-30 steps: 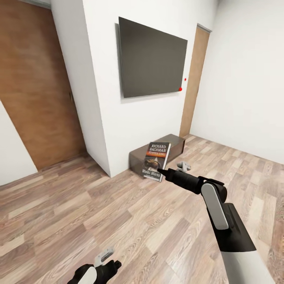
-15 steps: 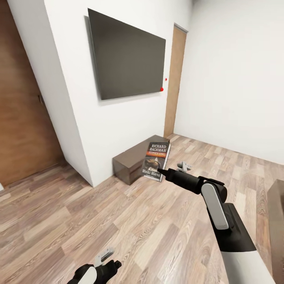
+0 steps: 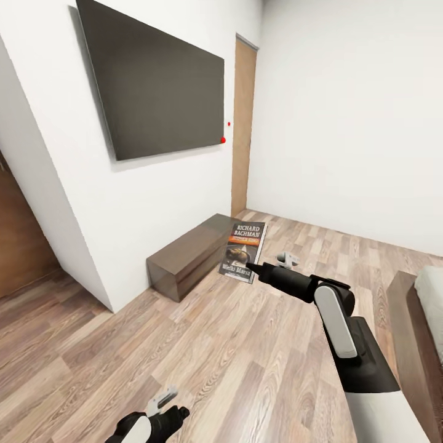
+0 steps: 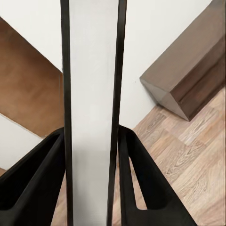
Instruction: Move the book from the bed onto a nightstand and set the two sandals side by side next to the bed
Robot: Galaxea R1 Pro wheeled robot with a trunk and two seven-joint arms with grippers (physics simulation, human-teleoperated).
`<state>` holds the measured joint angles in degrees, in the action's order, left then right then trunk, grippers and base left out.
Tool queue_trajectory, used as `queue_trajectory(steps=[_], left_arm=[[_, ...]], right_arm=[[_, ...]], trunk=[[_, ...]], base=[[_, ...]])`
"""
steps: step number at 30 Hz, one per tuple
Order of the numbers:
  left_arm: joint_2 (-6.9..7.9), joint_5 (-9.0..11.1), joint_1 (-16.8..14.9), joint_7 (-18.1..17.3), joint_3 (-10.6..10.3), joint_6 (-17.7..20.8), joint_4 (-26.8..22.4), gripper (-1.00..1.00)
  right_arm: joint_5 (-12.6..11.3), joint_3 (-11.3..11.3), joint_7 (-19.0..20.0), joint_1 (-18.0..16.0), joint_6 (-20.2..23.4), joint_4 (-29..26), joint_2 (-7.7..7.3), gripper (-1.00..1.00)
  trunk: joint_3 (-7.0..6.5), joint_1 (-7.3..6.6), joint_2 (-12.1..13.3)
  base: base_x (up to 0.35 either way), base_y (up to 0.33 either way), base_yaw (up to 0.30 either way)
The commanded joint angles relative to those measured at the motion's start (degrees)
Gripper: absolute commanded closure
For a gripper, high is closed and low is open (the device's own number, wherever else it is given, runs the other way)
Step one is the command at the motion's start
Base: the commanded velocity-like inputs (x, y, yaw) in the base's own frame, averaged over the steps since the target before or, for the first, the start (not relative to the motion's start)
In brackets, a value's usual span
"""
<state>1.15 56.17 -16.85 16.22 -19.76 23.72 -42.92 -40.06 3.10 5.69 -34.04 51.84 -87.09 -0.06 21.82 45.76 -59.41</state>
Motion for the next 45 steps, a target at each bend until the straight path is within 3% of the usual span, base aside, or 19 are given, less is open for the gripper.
queue_trajectory(steps=[1,28,38,45], left_arm=[[0.08,0.6,0.0,0.6,-0.3,0.0,-0.2,-1.00],[0.10,0.6,0.0,0.6,-0.3,-0.2,-0.2,-1.00],[0.13,0.6,0.0,0.6,-0.3,-0.3,-0.2,-1.00],[0.26,0.6,0.0,0.6,-0.2,-0.3,-0.2,-1.00]], right_arm=[[0.2,-0.2,0.5,-0.1,0.2,0.0,0.02,1.00],[0.2,-1.0,0.5,-0.1,0.2,0.0,0.06,1.00],[0.1,-1.1,0.7,0.0,-0.3,0.2,0.00,1.00],[-0.2,-4.7,1.0,0.2,0.3,-1.6,0.11,1.00]], trunk=[[0.07,0.04,0.0],[0.07,0.04,0.0],[0.07,0.04,0.0],[0.03,0.04,0.0]], base=[[0.324,0.000,-0.268],[0.324,0.000,-0.267],[0.324,0.000,-0.096],[0.324,0.000,-0.066]])
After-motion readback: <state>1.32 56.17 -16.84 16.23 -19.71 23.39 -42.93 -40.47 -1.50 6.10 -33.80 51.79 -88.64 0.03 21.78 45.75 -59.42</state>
